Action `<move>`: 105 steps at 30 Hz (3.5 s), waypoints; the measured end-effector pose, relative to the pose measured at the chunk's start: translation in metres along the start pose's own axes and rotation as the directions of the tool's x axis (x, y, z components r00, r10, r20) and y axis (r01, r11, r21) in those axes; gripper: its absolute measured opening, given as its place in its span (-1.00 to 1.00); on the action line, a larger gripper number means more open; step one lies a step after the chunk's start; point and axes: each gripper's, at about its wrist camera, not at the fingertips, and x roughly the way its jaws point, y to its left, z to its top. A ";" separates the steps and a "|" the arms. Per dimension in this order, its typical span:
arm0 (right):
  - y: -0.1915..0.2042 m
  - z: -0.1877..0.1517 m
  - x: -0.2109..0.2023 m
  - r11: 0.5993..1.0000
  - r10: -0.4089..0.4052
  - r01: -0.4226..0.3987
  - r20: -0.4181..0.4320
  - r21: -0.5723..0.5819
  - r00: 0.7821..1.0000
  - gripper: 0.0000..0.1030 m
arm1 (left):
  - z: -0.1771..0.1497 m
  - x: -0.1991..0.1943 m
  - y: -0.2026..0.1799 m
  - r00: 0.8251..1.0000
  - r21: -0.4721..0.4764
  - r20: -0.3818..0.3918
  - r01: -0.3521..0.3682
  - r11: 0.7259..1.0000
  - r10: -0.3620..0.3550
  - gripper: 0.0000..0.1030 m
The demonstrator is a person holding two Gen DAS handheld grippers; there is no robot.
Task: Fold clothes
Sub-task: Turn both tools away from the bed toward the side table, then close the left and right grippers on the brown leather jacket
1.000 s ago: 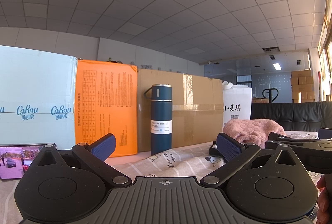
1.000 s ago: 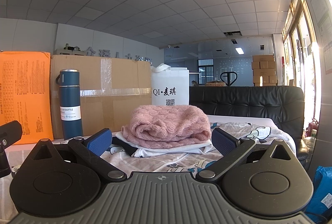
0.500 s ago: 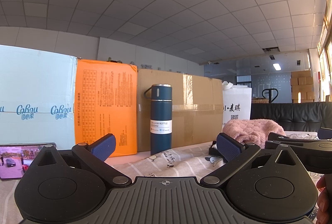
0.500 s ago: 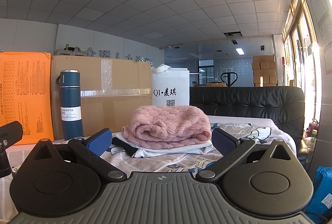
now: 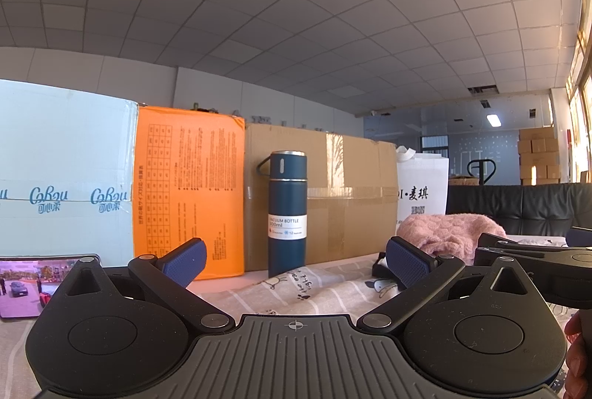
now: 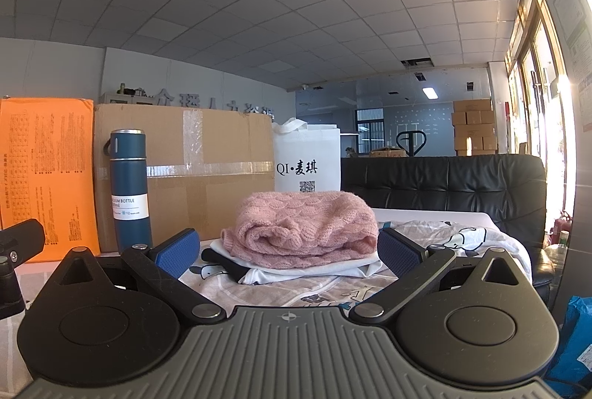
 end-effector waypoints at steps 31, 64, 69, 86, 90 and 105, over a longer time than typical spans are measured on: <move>-0.028 -0.001 -0.035 0.942 0.148 -0.225 0.295 0.248 0.944 1.00 | 0.005 -0.060 -0.028 0.906 0.146 0.421 -0.109 0.983 0.038 1.00; 0.029 0.068 -0.175 0.315 0.920 -0.946 0.219 0.077 0.324 1.00 | 0.109 -0.306 0.061 0.338 -0.025 0.596 -0.899 0.437 0.729 1.00; 0.080 0.089 -0.215 0.130 0.989 -0.988 0.061 0.083 0.135 1.00 | 0.136 -0.364 0.101 0.214 -0.277 0.519 -0.874 0.400 0.828 1.00; 0.284 0.039 -0.304 -0.055 0.924 -0.988 -0.368 0.141 -0.104 1.00 | -0.031 -0.435 0.350 0.752 -0.933 0.018 -0.224 0.281 0.659 1.00; 0.330 0.019 -0.332 -0.054 0.911 -0.994 -0.404 0.090 -0.086 1.00 | -0.046 -0.429 0.369 0.830 -0.949 -0.042 -0.207 0.236 0.556 1.00; 0.346 0.002 -0.322 0.285 0.861 -0.938 -0.376 -0.197 0.341 0.98 | -0.044 -0.387 0.425 0.884 -0.950 0.007 -0.141 0.279 0.467 0.99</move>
